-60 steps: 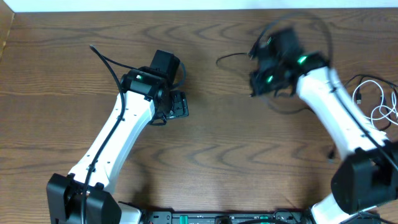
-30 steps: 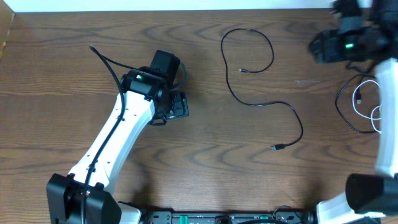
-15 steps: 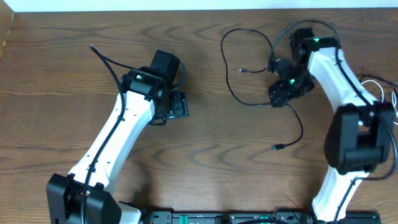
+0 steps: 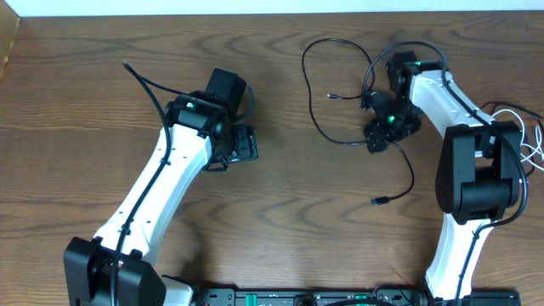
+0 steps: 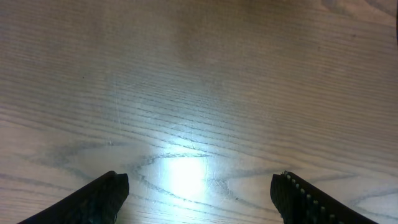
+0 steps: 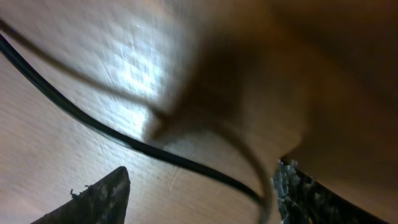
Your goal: Untangle cables
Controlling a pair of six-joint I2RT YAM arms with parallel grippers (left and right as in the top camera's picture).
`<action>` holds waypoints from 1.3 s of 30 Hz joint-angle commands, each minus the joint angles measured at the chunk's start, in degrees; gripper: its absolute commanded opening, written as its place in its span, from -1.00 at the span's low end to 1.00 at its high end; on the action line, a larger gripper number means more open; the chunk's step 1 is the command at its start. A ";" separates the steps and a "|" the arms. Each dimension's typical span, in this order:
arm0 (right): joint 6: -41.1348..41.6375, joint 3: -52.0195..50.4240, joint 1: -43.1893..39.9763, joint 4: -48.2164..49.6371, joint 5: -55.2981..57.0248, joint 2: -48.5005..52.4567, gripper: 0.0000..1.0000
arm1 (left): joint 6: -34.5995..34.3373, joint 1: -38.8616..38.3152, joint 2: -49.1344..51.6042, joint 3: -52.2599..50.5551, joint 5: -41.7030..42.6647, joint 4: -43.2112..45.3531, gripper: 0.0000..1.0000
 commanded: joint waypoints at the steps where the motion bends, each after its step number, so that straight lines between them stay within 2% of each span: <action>1: 1.03 -4.52 0.31 1.36 -0.17 0.44 0.29 | -0.26 0.13 0.26 -0.22 -0.52 -0.22 0.59; 2: 1.75 -5.33 0.31 1.79 -0.13 0.44 0.26 | -0.24 0.13 0.26 -0.22 -0.52 -0.22 0.59; 5: 2.49 -5.86 0.31 1.86 -0.15 0.39 -0.26 | -0.26 0.13 0.26 -0.22 -0.52 -0.24 0.59; 7: 4.09 -5.64 0.31 1.79 -0.20 0.11 -0.42 | -0.26 0.13 0.26 -0.22 -0.52 -0.24 0.58; 9: 5.79 -4.68 0.31 1.01 -0.63 -0.39 -0.71 | -0.24 0.13 0.26 -0.22 -0.52 -0.24 0.58; 11: 7.23 -3.39 0.31 -0.02 -0.79 -1.09 -0.91 | -0.26 0.13 0.26 -0.22 -0.52 -0.24 0.58; 13: 8.07 -1.73 0.31 -1.36 -1.84 -2.16 -0.97 | -0.26 0.13 0.26 -0.22 -0.52 -0.24 0.59; 19: 10.51 5.49 0.31 -4.42 -9.57 -9.62 -0.98 | -0.26 0.13 0.26 -0.22 -0.52 -0.24 0.58; 23: 10.97 8.04 0.37 -4.72 -16.94 -19.34 -0.98 | -0.26 0.13 0.26 -0.22 -0.52 -0.20 0.58; 27: 9.70 8.04 0.39 -4.28 -19.43 -28.44 -0.98 | -0.28 0.13 0.26 -0.22 -0.52 0.11 0.58; 31: 13.07 8.04 -0.09 -0.04 -10.03 -35.67 -0.98 | -0.28 0.13 0.26 -0.22 -0.52 0.15 0.59; 36: 27.89 8.04 -3.65 9.99 20.17 -44.30 -0.98 | -0.28 0.13 0.26 -0.22 -0.50 0.04 0.59; 39: 32.02 8.04 -7.43 13.16 27.21 -47.28 -0.98 | -0.26 0.13 0.26 -0.22 -0.50 -0.09 0.59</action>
